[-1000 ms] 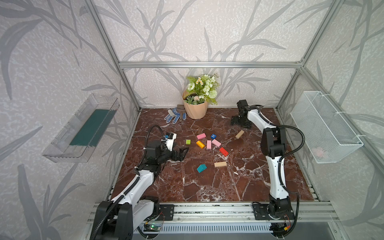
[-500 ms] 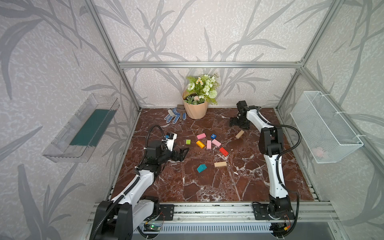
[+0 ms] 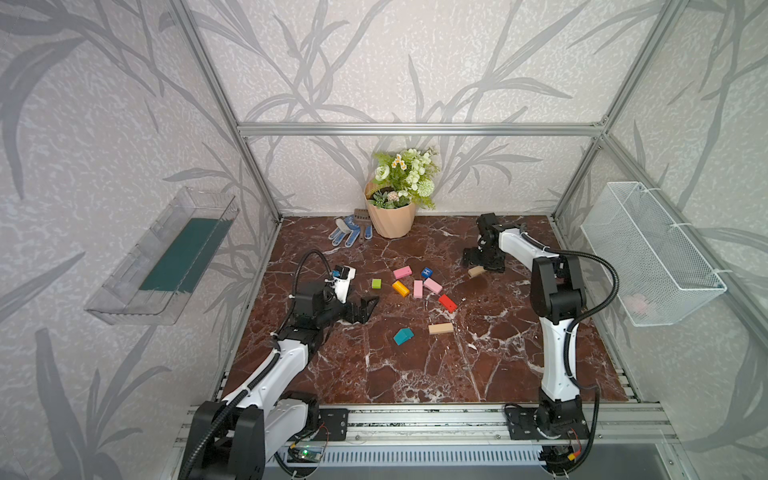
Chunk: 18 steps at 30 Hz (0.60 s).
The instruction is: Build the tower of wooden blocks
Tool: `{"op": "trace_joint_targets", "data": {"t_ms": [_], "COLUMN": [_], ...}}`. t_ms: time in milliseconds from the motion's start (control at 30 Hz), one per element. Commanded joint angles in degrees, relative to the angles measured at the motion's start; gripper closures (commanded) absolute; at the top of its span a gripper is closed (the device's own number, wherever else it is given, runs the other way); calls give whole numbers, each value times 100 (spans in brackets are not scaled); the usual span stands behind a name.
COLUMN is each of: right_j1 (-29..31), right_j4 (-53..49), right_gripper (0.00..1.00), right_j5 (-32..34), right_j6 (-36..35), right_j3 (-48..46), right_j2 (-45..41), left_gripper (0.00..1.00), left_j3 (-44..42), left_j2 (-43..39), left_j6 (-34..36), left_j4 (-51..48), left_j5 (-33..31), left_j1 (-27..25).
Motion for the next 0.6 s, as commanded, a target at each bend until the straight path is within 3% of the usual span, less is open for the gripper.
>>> {"op": "trace_joint_targets", "data": {"t_ms": [0,267,567], "right_j1": [162,157,15], "right_j4": [-58,-607,-205], "right_gripper": [2,3,1], "right_j5": [202,910,297], "right_j6": [57,141,-123], "right_j3": [-178,421,528], "right_j2": [-203,127,164], "left_gripper": [1,1,1], "left_j3": [160,159,178], "left_j2": [1,-11,10], "left_j6": [175,193,201], "left_j4": [-53,-75,-87], "left_j5": [-46,-71,-94], "left_j1": [-37,-73,-75]}}
